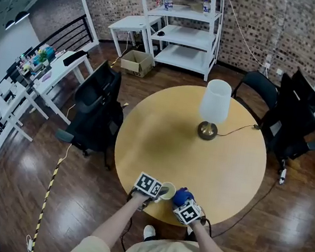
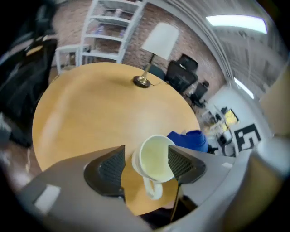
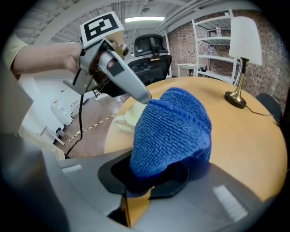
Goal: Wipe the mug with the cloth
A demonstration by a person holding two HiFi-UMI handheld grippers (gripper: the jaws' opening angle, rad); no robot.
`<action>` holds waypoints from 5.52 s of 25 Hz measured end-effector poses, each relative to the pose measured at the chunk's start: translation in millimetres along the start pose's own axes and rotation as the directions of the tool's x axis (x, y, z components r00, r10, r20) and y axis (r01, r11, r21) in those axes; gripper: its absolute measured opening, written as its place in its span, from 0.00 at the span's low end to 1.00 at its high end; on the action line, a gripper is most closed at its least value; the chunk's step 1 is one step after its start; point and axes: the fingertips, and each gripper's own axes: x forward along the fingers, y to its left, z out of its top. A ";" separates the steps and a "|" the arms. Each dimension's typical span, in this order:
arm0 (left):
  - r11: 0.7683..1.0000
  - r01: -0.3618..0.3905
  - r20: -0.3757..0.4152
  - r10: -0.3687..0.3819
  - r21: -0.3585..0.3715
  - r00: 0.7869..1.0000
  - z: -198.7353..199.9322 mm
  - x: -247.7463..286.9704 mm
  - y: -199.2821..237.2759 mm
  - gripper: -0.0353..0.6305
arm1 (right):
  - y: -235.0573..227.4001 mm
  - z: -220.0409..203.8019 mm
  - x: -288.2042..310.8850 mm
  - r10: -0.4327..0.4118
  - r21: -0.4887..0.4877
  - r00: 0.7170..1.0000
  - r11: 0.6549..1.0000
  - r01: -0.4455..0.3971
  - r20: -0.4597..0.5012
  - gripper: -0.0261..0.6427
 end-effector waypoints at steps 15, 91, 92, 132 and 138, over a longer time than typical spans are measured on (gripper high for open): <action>0.602 0.048 -0.175 0.154 0.797 0.972 19.1 40.5 -30.3 0.15 | 1.2 0.3 -0.5 0.013 0.006 1.000 1.000 -0.014 0.016 0.13; 0.932 0.105 -0.058 -0.090 0.346 0.994 -23.3 21.3 -56.1 0.08 | -5.8 -32.1 -2.0 -0.081 -0.011 0.996 0.997 0.081 -0.037 0.13; 0.936 0.102 -0.055 -0.088 0.337 0.995 -22.6 22.2 -56.2 0.08 | -2.2 -30.9 2.0 -0.062 -0.006 0.998 0.998 0.062 -0.031 0.13; 0.980 0.040 -0.017 -0.037 0.194 0.999 -11.1 30.6 -58.8 0.08 | -55.7 1.7 -112.9 -0.147 0.368 0.909 0.930 -0.007 0.389 0.13; 0.982 0.044 0.077 -0.059 0.186 0.995 -7.1 25.1 -65.5 0.21 | -64.3 35.0 -150.2 -0.196 0.297 0.871 0.953 0.061 0.450 0.13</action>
